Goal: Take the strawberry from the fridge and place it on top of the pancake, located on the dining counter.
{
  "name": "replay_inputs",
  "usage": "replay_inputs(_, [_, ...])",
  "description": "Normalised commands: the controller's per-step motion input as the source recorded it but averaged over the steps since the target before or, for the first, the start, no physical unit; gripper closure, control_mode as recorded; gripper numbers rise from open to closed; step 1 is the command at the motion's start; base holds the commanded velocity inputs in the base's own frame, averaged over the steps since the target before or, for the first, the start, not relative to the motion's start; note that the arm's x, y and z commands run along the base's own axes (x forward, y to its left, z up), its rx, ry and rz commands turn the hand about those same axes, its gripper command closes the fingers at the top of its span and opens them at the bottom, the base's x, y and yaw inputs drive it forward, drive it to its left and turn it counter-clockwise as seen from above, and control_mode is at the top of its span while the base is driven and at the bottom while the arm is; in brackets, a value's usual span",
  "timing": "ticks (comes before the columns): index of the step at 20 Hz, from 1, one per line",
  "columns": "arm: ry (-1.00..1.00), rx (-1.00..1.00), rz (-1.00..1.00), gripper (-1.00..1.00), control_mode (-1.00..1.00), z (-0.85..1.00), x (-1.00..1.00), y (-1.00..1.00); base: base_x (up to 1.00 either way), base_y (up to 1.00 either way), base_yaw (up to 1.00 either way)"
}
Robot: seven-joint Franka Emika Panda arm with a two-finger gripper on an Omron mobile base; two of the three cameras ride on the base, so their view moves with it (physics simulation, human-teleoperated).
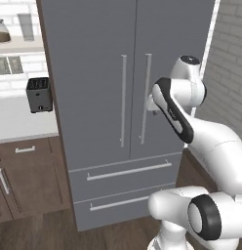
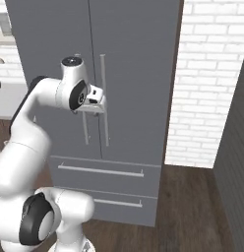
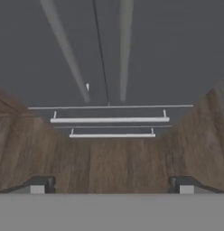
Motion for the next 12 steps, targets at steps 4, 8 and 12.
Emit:
replay_inputs(4, [-0.21,0.00,0.02,-1.00,-1.00,-0.18,1.00,-0.22,0.00,0.00,0.00])
replay_inputs(8, [-0.23,0.00,0.00,-1.00,-1.00,0.00,1.00,0.00,0.00,0.00,0.00])
replay_inputs(12, [-0.18,0.00,0.00,-1.00,-1.00,0.00,0.78,0.00,0.00,0.00,0.00])
